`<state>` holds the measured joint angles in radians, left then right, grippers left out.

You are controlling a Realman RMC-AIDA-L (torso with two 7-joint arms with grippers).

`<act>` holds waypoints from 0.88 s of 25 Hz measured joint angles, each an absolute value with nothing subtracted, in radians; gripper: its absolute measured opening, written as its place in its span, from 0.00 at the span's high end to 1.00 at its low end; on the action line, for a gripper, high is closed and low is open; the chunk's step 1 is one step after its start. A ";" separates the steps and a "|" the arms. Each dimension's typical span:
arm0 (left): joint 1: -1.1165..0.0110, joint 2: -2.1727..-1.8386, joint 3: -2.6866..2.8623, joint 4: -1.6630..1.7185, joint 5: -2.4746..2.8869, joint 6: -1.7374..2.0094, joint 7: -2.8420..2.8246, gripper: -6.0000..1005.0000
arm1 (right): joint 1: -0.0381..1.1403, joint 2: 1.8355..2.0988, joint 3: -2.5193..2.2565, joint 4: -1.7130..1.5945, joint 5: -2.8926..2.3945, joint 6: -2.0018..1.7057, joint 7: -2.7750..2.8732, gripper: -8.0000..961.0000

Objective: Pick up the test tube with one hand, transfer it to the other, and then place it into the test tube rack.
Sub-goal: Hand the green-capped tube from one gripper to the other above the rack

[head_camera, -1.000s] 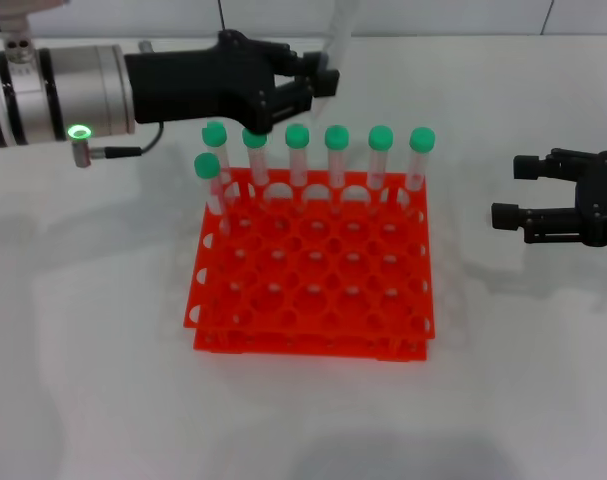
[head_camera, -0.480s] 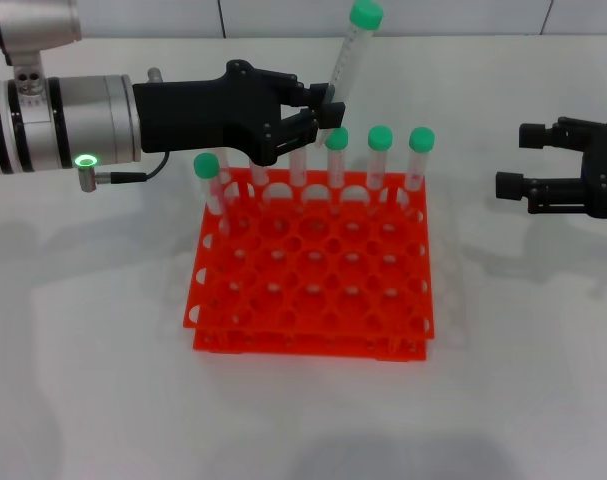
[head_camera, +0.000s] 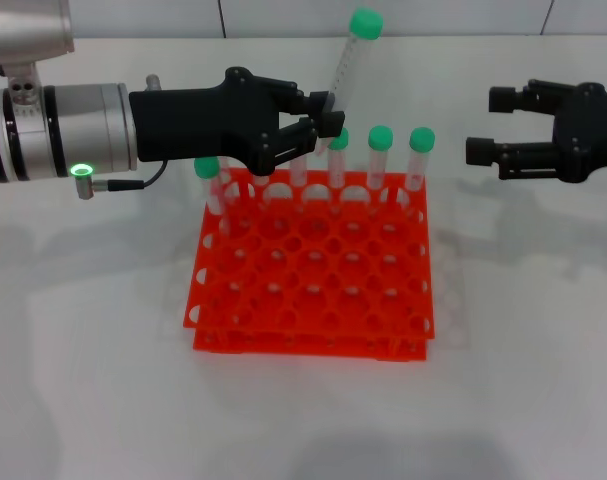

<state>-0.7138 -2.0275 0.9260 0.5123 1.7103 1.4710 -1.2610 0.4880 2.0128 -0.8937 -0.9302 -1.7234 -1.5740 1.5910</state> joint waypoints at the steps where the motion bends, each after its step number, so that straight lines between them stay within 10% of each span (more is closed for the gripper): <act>1: -0.711 -2.028 0.926 0.512 1.710 1.472 -1.260 0.79 | 0.494 2.013 -0.894 -0.930 -1.722 -1.572 1.593 0.18; 22: -0.696 -2.035 0.924 0.498 1.714 1.475 -1.246 0.79 | 0.568 2.019 -0.988 -0.914 -1.643 -1.496 1.596 0.19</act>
